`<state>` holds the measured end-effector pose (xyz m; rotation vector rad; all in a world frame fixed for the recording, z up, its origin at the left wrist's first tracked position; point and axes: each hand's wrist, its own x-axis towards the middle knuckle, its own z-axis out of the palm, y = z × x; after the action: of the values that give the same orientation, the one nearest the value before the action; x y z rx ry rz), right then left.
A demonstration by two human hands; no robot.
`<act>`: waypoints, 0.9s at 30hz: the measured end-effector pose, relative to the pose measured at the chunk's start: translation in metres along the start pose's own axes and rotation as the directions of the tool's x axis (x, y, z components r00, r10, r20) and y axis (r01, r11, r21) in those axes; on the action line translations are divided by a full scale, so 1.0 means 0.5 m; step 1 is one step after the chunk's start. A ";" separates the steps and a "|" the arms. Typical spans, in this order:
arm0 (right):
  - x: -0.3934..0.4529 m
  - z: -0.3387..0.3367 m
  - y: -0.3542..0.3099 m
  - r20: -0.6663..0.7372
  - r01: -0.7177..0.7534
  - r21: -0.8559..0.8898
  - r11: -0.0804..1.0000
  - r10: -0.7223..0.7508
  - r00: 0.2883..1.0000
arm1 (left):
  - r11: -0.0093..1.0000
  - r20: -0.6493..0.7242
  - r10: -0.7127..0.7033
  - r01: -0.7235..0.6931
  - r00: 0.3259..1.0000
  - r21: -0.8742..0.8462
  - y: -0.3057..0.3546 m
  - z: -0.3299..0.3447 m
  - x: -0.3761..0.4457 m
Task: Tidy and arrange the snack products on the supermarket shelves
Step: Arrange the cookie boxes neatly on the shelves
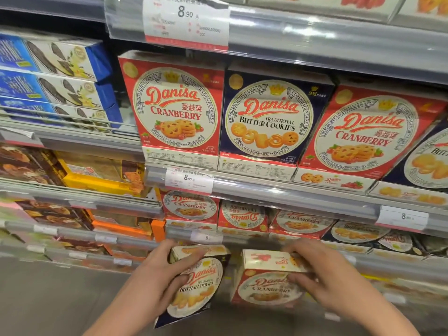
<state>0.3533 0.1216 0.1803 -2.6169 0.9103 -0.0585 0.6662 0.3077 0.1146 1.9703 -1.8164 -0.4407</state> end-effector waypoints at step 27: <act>0.095 0.090 -0.081 -0.591 -0.157 -0.147 0.977 0.041 0.806 | 0.986 -0.108 0.120 -0.105 0.987 0.130 0.021 -0.099 0.049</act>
<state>0.4219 0.1369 0.1487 -2.7593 1.3054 -0.8378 0.6841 0.2874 0.1638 1.9173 -1.9098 -0.1782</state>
